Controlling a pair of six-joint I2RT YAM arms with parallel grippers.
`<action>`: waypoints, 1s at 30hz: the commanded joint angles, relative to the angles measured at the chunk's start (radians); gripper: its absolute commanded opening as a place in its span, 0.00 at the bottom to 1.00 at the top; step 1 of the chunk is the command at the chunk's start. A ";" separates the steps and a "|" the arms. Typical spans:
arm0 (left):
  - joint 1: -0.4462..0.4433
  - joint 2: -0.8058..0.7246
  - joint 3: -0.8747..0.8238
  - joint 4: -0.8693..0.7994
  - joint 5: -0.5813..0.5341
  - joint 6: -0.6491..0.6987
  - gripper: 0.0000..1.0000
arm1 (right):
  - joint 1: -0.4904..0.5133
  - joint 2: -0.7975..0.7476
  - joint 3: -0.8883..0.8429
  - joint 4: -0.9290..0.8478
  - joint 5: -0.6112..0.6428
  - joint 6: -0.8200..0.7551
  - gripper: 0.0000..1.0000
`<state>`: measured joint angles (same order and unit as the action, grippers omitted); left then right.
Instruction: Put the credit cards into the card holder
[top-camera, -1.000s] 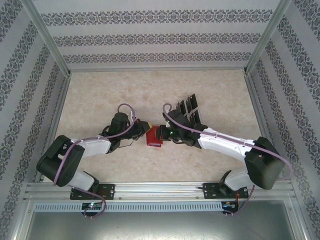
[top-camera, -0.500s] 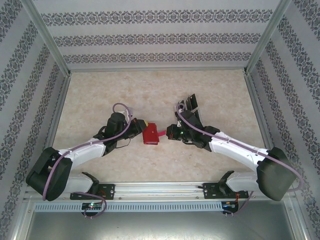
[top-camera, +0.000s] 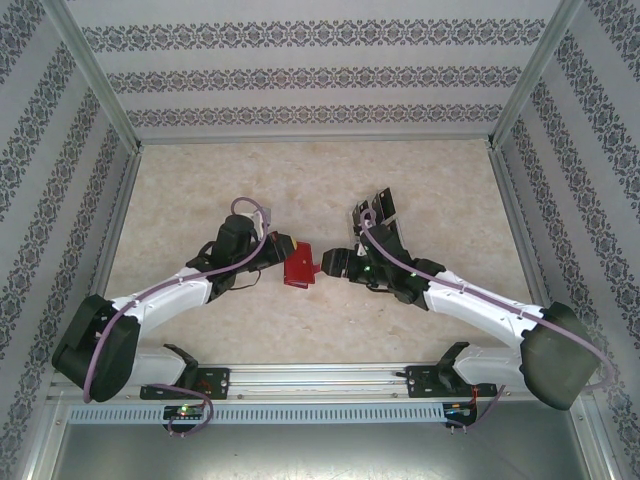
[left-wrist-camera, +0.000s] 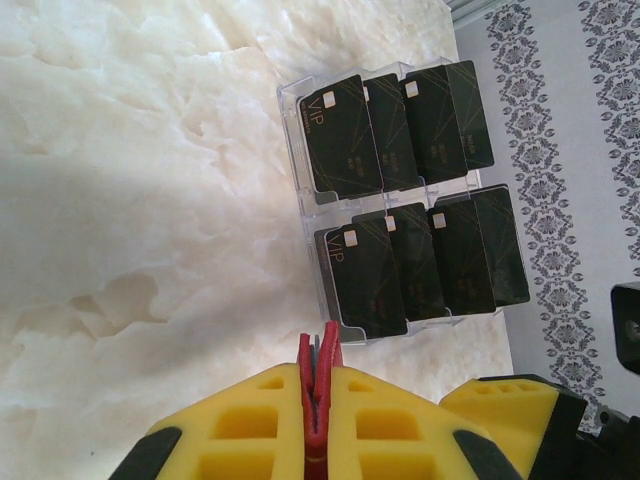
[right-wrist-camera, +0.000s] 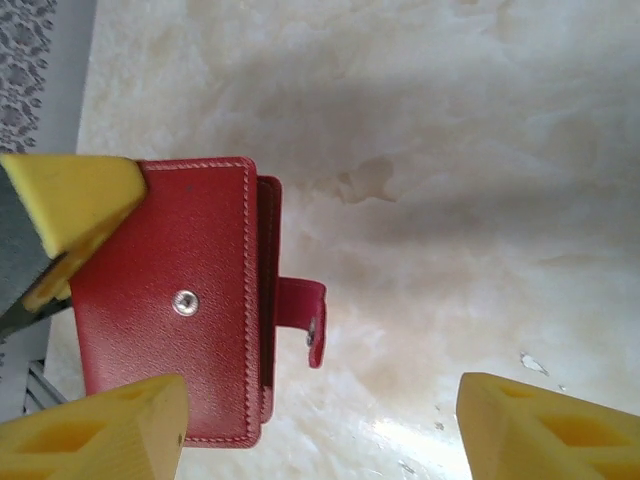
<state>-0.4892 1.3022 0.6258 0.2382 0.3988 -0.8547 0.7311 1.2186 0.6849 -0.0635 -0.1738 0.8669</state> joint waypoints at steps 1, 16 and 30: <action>0.003 -0.022 0.033 -0.020 0.009 0.024 0.00 | 0.015 0.024 0.003 0.053 0.003 0.018 0.70; 0.000 -0.057 0.038 -0.019 0.015 0.004 0.00 | 0.016 0.191 0.036 0.177 -0.058 0.037 0.46; -0.001 -0.067 0.006 -0.016 -0.017 -0.027 0.00 | 0.018 0.141 0.042 0.146 -0.095 0.024 0.00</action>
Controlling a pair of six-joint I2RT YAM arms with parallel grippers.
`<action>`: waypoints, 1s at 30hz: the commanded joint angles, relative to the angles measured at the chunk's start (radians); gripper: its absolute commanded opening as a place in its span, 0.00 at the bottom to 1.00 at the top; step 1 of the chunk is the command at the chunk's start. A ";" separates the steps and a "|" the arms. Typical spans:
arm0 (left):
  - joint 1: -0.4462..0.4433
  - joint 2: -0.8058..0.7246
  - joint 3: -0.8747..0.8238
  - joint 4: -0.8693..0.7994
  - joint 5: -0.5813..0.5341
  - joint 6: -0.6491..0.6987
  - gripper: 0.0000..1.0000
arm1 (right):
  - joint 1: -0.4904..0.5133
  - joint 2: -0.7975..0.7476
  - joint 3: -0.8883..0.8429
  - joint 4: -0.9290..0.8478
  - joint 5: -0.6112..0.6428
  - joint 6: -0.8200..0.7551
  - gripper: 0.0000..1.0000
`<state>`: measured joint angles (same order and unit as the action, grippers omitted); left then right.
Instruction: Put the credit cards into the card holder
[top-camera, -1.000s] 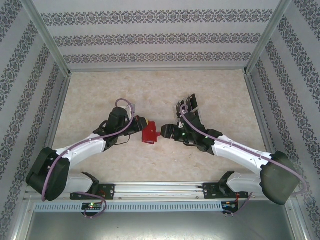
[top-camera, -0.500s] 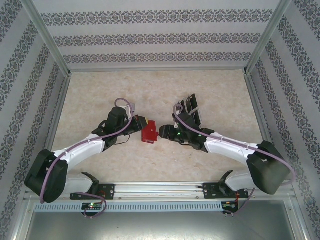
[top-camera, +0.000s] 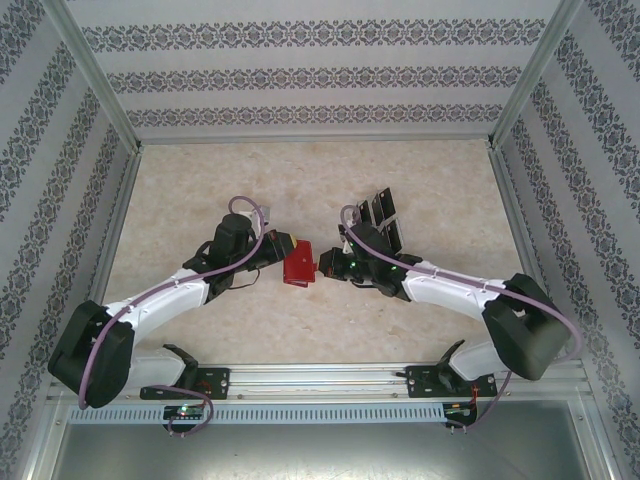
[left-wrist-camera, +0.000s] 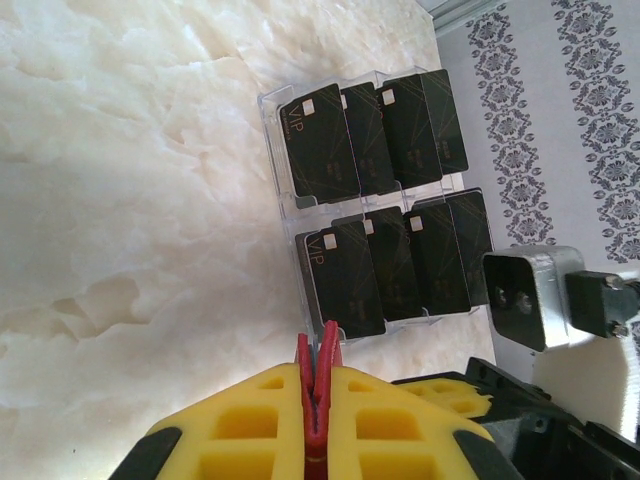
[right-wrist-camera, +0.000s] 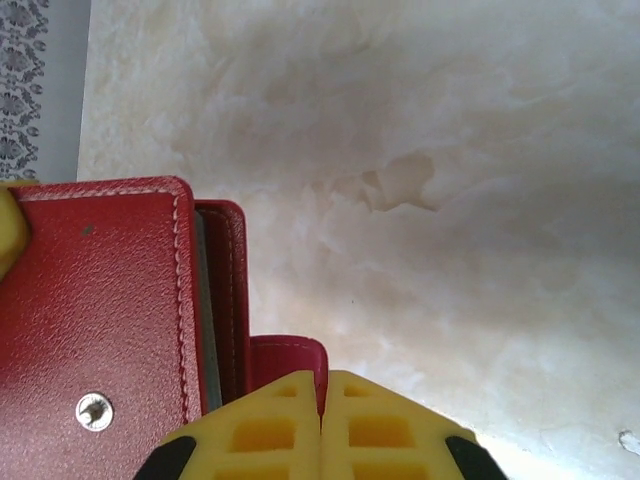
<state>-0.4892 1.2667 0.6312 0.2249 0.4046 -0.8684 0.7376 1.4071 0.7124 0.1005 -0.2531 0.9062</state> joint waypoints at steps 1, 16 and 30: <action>0.000 -0.036 0.003 -0.020 -0.034 -0.012 0.00 | 0.015 -0.060 0.015 -0.028 -0.013 -0.015 0.00; 0.003 -0.104 0.080 -0.426 -0.263 0.060 0.48 | 0.101 -0.158 0.175 -0.289 0.081 -0.045 0.00; 0.028 -0.245 0.078 -0.540 -0.288 0.131 0.75 | 0.127 -0.073 0.411 -0.441 0.098 -0.098 0.00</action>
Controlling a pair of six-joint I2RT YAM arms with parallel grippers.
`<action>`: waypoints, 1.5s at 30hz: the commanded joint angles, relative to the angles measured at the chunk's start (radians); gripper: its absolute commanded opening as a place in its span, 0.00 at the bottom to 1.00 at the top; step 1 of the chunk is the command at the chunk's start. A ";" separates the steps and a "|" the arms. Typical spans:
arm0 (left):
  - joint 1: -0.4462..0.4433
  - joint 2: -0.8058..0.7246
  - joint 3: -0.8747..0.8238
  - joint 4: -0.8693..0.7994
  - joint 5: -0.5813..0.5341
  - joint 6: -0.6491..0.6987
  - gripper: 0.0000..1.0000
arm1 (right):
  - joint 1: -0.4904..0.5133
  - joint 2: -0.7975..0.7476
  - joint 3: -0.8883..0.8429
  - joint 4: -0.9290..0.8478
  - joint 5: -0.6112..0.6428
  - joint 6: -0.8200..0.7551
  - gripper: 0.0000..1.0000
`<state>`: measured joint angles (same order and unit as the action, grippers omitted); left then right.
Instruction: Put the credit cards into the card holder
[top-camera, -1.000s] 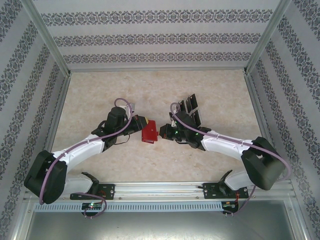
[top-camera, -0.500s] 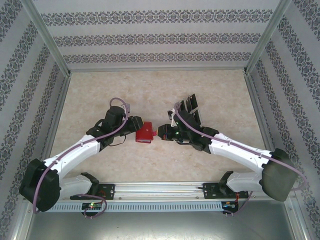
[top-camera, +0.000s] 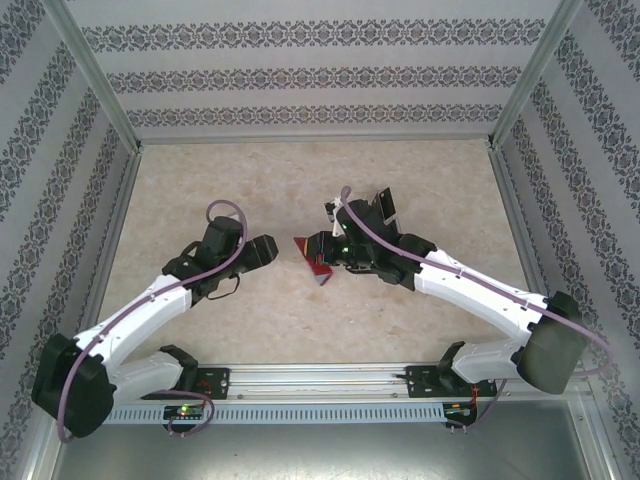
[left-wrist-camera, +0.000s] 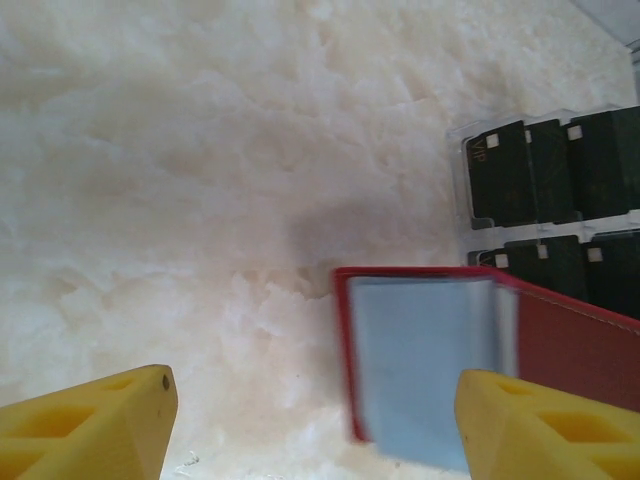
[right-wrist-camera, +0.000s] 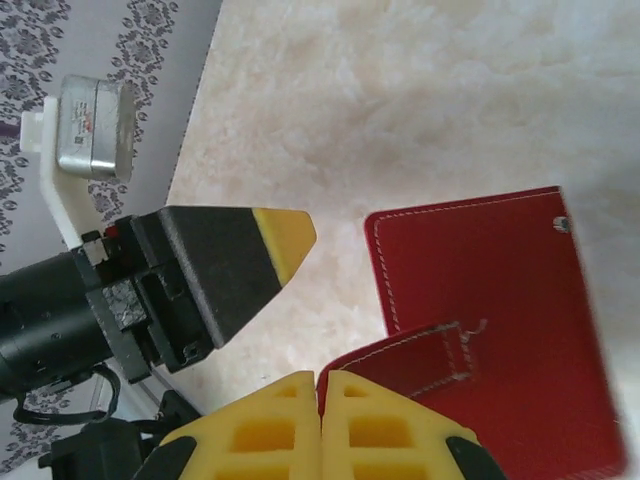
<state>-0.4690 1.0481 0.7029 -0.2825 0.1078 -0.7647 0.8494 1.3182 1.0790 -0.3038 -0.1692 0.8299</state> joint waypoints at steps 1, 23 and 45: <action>0.009 -0.034 -0.003 -0.028 0.014 0.024 0.77 | 0.017 0.018 0.054 -0.037 0.016 -0.021 0.00; 0.103 -0.272 -0.267 0.204 0.101 -0.145 0.90 | 0.083 0.160 0.247 -0.014 0.038 -0.014 0.00; 0.145 -0.154 -0.100 -0.088 0.047 -0.004 0.92 | 0.029 0.229 -0.056 0.225 0.065 0.095 0.00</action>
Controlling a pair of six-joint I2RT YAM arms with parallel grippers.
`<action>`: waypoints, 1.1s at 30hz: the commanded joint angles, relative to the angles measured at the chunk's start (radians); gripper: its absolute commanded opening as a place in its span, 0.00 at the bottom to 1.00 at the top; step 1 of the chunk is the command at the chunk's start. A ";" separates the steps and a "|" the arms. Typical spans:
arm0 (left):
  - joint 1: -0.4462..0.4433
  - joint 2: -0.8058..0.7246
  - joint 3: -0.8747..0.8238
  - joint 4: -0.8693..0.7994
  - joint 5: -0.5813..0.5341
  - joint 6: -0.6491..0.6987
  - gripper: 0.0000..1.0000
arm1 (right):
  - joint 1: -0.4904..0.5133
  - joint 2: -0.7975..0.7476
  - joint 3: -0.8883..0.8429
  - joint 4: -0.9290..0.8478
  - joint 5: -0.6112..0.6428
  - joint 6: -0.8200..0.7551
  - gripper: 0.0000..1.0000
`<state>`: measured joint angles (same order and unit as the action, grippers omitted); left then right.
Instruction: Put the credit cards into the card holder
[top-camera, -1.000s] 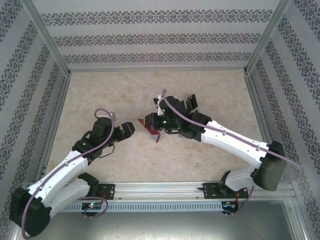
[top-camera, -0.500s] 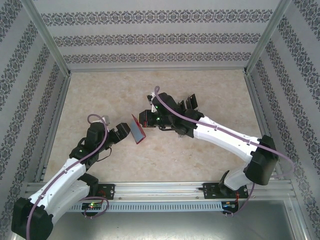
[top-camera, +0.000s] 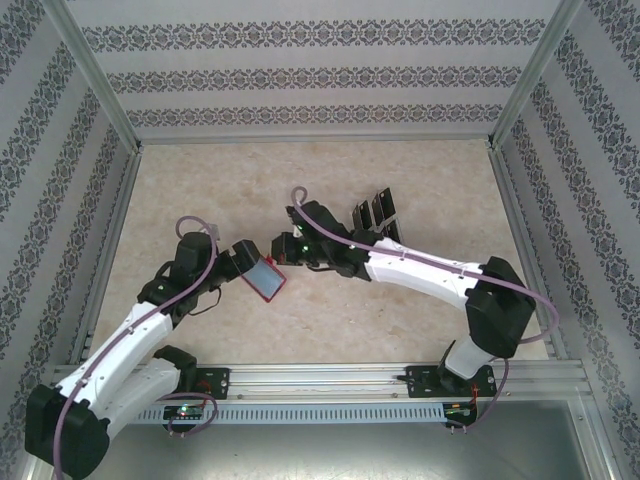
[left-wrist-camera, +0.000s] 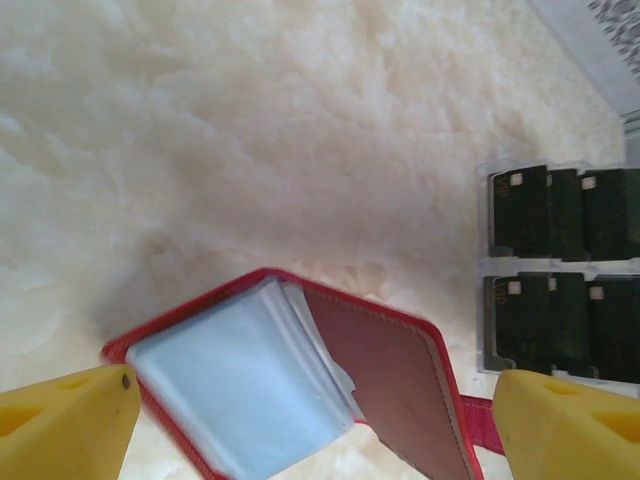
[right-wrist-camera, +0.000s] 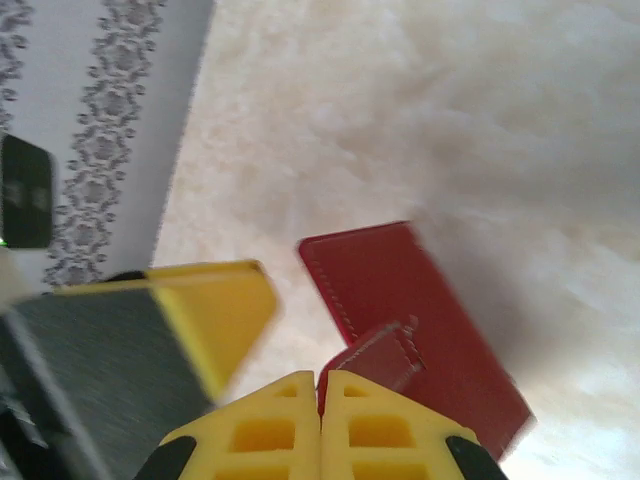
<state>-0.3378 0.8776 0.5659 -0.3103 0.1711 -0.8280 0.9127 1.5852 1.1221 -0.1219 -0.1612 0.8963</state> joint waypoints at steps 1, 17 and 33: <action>0.015 0.029 0.044 -0.065 -0.018 0.069 0.92 | -0.044 -0.043 -0.145 0.052 0.066 0.029 0.00; 0.014 0.161 0.012 -0.079 -0.008 0.081 0.94 | -0.096 -0.026 -0.390 0.066 0.175 -0.007 0.00; -0.007 0.295 0.013 0.069 0.123 0.067 0.90 | -0.123 -0.031 -0.429 0.079 0.146 -0.022 0.04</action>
<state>-0.3393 1.1519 0.5838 -0.3538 0.2192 -0.7597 0.8001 1.5566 0.7074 -0.0509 -0.0231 0.8906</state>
